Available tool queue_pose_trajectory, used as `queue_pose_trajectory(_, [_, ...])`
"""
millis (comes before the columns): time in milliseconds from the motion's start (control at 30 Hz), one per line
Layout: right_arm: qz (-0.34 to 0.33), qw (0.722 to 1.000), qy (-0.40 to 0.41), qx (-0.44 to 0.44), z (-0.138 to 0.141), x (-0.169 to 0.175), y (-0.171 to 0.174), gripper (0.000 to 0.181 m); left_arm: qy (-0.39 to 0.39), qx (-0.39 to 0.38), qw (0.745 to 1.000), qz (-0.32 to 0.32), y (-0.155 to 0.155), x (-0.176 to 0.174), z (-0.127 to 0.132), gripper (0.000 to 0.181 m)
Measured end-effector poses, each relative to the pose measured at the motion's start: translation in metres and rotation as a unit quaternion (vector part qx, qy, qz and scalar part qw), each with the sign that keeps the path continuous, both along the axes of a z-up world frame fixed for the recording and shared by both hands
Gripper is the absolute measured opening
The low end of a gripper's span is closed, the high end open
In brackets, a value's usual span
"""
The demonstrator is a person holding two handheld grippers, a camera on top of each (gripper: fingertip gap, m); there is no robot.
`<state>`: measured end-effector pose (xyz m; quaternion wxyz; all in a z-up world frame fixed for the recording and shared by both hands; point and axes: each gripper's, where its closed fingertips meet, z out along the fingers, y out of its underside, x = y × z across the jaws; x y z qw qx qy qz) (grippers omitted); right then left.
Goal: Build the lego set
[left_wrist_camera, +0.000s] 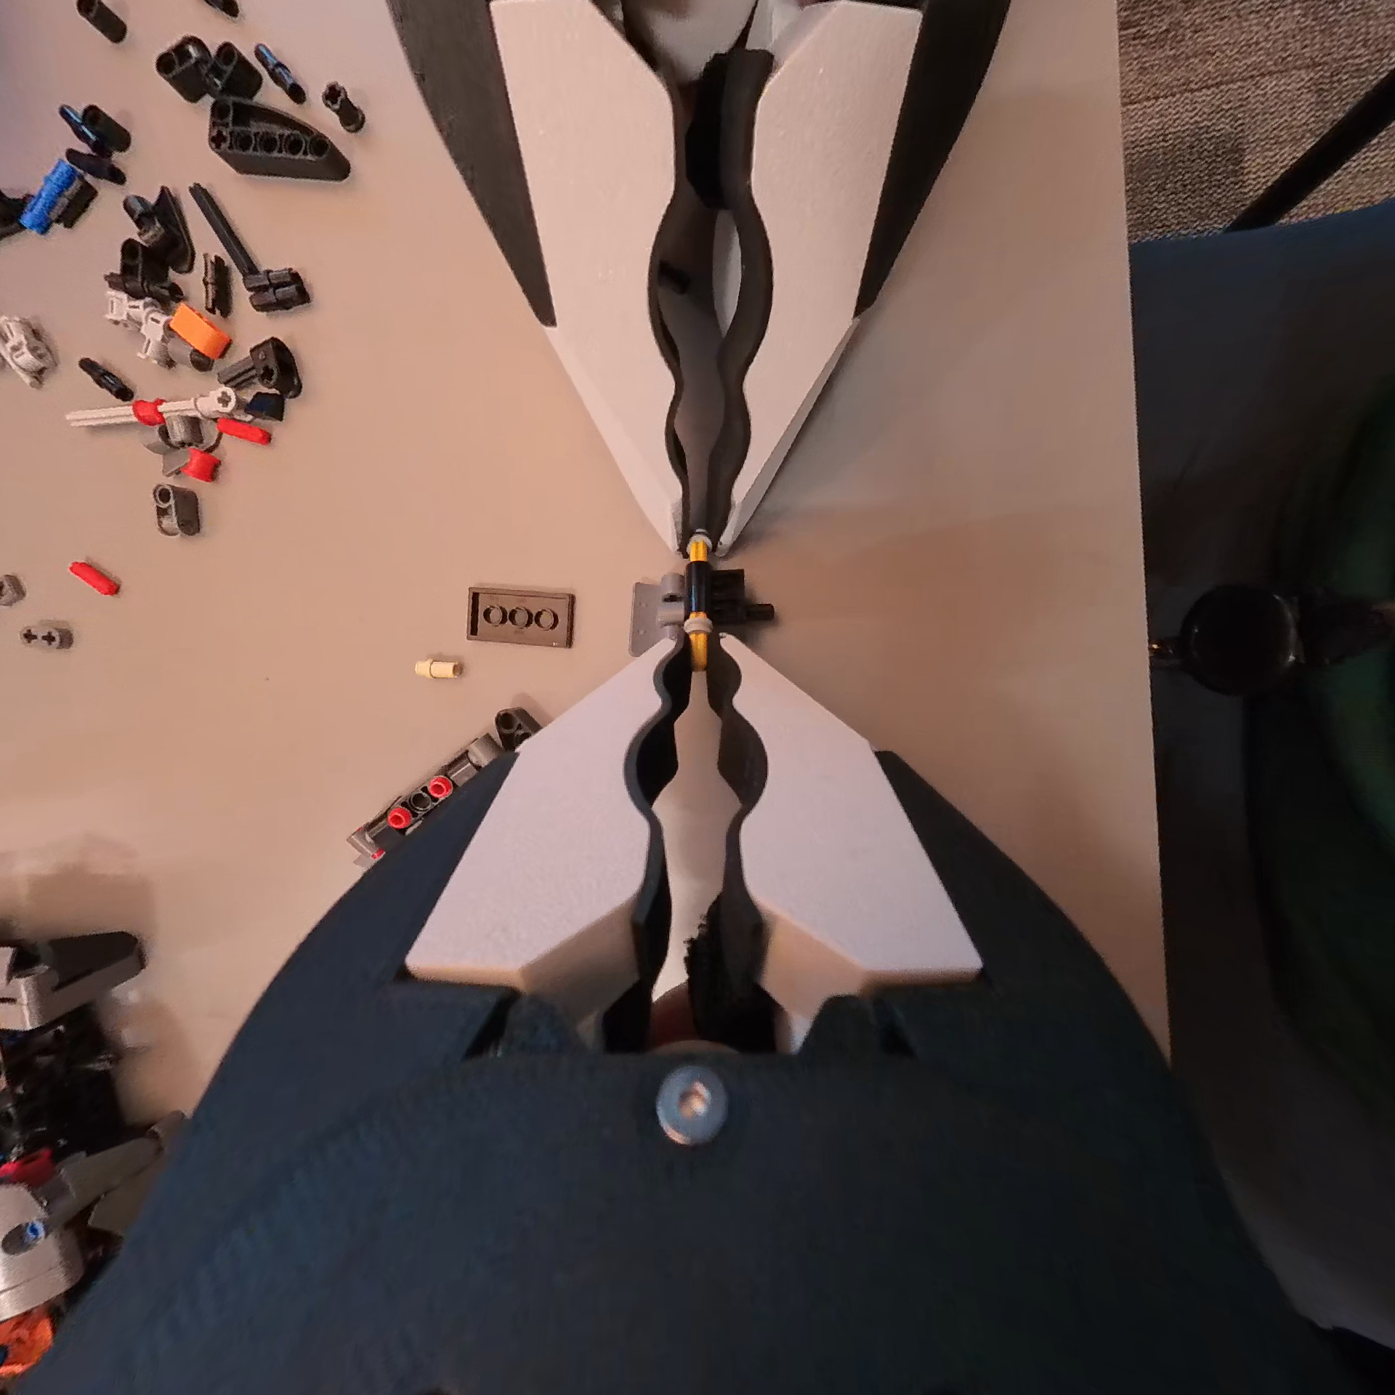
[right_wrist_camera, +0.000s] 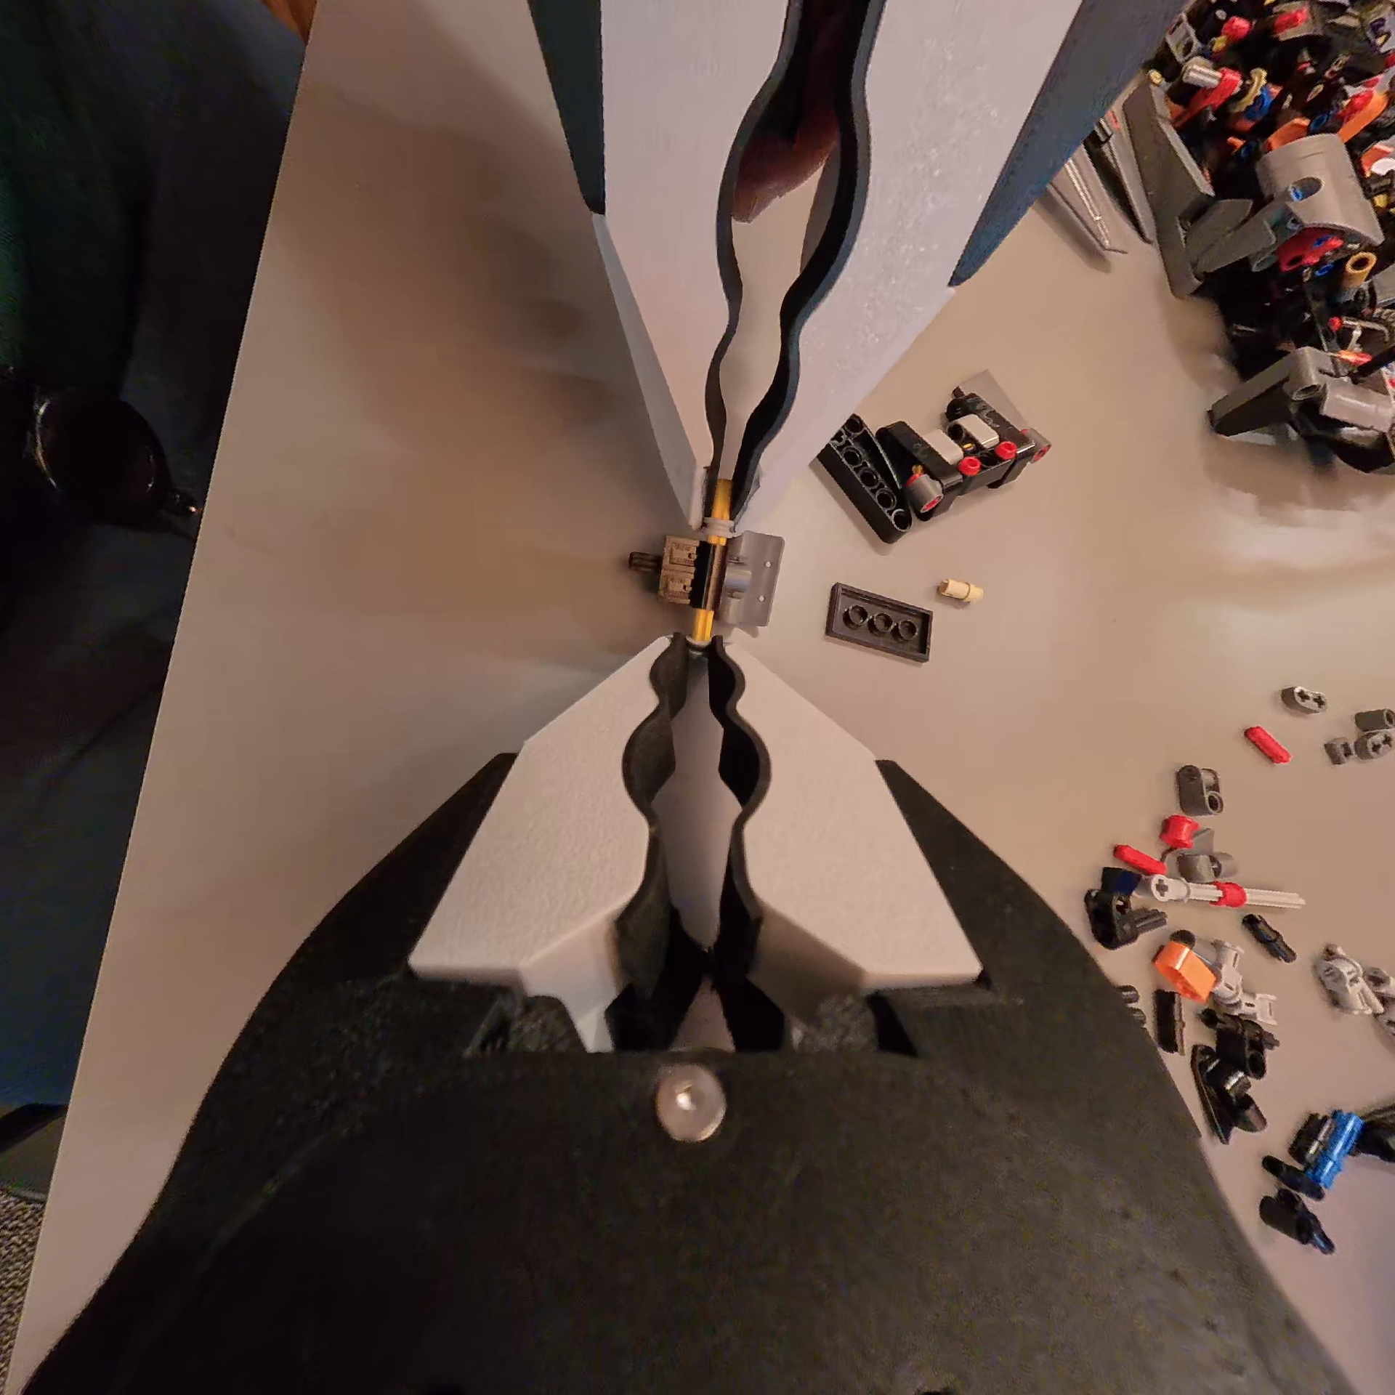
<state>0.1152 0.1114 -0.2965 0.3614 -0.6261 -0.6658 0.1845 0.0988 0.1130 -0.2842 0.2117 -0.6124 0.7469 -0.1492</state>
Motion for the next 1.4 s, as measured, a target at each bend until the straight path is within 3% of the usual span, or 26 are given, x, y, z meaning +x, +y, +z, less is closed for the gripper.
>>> queue_pose_trajectory(433, [0.0,1.0,0.006,-0.01,0.0,-0.001,0.0,0.003,0.003,-0.009,1.0,0.005,-0.002,0.01,0.003,0.002])
queue_pose_trajectory(700, [-0.006,0.999,0.024,-0.027,0.001,-0.003,0.0,0.005,-0.045,-0.058,0.997,0.018,-0.001,0.006,0.003,0.002])
queue_pose_trajectory(1000, [-0.019,0.998,0.057,-0.025,0.011,0.005,0.006,0.015,-0.057,-0.066,0.996,0.029,-0.002,-0.001,-0.014,0.002])
queue_pose_trajectory(1167, [-0.006,0.998,0.063,-0.018,0.013,0.008,0.003,0.005,-0.076,-0.07,0.994,0.046,0.001,-0.005,-0.013,0.007])
queue_pose_trajectory(1400, [0.003,0.997,0.073,-0.013,0.016,0.007,0.0,0.006,-0.1,-0.067,0.992,0.043,-0.001,-0.003,-0.013,0.002])
